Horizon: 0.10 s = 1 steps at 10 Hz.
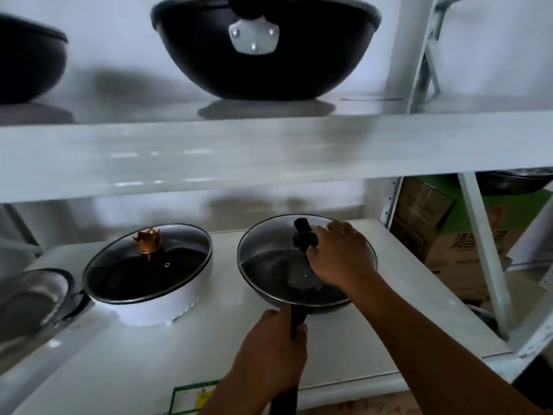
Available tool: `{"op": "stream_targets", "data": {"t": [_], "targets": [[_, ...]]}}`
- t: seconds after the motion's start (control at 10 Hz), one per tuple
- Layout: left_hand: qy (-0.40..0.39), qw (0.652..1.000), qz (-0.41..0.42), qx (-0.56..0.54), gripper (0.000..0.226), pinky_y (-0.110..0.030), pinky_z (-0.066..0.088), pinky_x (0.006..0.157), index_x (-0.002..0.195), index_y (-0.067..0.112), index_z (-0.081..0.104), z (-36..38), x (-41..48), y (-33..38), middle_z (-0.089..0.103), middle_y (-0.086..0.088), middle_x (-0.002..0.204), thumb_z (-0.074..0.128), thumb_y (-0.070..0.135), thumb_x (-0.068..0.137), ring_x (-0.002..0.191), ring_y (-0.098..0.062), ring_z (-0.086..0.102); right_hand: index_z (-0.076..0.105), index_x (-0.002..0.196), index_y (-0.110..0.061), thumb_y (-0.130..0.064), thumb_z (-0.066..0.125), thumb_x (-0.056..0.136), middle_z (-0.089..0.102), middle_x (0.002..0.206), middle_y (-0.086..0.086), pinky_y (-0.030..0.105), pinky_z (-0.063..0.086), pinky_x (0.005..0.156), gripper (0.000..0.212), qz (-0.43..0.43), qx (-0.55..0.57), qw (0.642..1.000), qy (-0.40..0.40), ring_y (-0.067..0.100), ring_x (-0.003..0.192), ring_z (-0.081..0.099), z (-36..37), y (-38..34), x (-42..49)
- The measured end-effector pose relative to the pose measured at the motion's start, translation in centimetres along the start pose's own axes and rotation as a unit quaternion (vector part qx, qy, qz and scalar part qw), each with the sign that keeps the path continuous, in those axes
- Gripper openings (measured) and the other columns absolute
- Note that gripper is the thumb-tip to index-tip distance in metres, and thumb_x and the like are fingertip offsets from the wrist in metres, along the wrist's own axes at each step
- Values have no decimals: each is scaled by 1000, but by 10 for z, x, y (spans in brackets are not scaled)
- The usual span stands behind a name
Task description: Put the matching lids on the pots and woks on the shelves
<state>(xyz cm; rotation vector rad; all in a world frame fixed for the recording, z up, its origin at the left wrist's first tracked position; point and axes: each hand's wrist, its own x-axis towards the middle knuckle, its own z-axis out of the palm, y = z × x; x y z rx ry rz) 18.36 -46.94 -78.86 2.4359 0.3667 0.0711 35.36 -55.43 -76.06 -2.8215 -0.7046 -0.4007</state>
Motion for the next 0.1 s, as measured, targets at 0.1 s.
{"op": "stream_targets", "data": {"t": [0.1], "targets": [[26,998,20,58,46,-28,43,101,142,38,36,-26,-20,15,51,5,140,40,47,97,123,-13,52,39,138,-25,-49,42,91,43,145,8,47,32,111,53,-2,25,1000,-12,29,136,36,-26,-20,-43]]}}
